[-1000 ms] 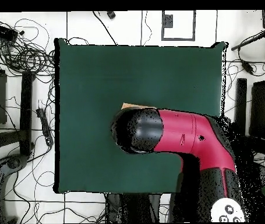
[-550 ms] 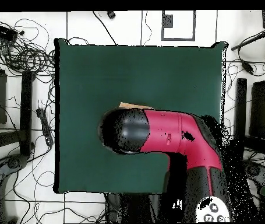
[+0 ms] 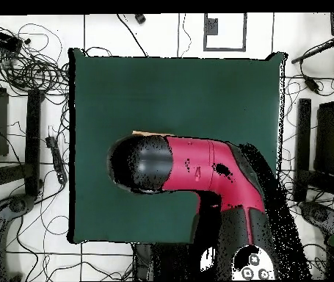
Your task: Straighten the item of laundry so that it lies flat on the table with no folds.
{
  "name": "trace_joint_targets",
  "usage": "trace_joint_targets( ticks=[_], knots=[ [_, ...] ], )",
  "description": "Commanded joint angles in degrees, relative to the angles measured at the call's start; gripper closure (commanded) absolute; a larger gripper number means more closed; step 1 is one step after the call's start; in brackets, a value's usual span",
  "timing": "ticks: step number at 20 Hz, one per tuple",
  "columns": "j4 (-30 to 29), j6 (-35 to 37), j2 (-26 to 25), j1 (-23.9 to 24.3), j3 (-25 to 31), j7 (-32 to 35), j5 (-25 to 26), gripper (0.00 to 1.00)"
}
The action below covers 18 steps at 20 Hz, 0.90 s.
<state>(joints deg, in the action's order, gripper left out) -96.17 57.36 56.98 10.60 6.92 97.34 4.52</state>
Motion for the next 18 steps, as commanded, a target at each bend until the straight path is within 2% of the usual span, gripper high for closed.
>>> trace_joint_targets(
  ticks=[1, 18],
  knots=[
    [-3.1, -3.3, -3.4, -1.7, 0.2, 12.5, -2.8, 1.0],
    [-2.8, -2.8, -3.3, -1.3, 0.0, 11.6, -3.2, 1.0]
  ],
)
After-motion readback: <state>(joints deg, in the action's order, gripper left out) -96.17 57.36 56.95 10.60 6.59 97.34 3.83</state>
